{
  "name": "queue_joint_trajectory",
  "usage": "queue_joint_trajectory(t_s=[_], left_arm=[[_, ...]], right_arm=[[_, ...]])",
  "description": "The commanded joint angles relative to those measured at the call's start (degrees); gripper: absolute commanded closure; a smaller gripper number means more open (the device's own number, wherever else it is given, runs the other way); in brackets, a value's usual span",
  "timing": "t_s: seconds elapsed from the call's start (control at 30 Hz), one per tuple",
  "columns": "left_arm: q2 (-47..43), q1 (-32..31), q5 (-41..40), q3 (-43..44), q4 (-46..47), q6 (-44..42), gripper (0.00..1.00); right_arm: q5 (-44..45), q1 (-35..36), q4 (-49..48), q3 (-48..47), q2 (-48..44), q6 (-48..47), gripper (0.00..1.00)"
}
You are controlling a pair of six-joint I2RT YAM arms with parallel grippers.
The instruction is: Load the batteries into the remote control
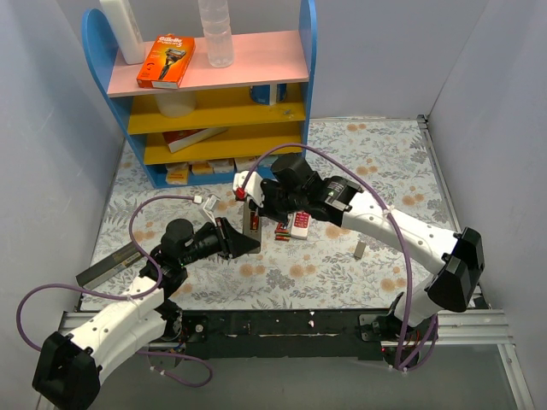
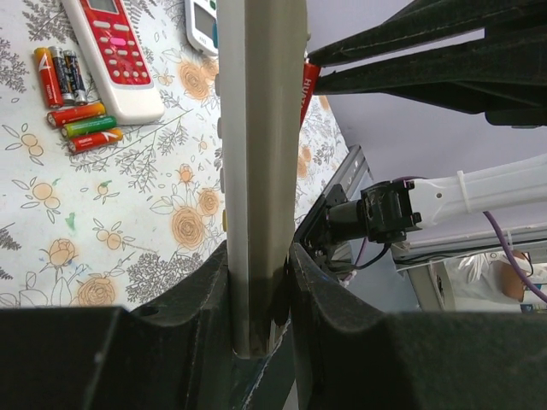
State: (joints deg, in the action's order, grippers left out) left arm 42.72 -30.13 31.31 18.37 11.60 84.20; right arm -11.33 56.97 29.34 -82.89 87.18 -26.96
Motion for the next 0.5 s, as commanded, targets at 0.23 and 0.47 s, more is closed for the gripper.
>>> queue_joint_trajectory(t_s=[0.23, 0.47], left_arm=[[-2.0, -0.4, 3.9, 4.0, 7.5, -2.8, 1.00], [-1.9, -0.4, 5.6, 4.1, 9.0, -2.8, 1.00]], right_arm=[[3.0, 0.4, 2.7, 1.4, 4.6, 3.3, 0.97], [5.5, 0.7, -2.4, 4.0, 5.0, 7.6, 0.99]])
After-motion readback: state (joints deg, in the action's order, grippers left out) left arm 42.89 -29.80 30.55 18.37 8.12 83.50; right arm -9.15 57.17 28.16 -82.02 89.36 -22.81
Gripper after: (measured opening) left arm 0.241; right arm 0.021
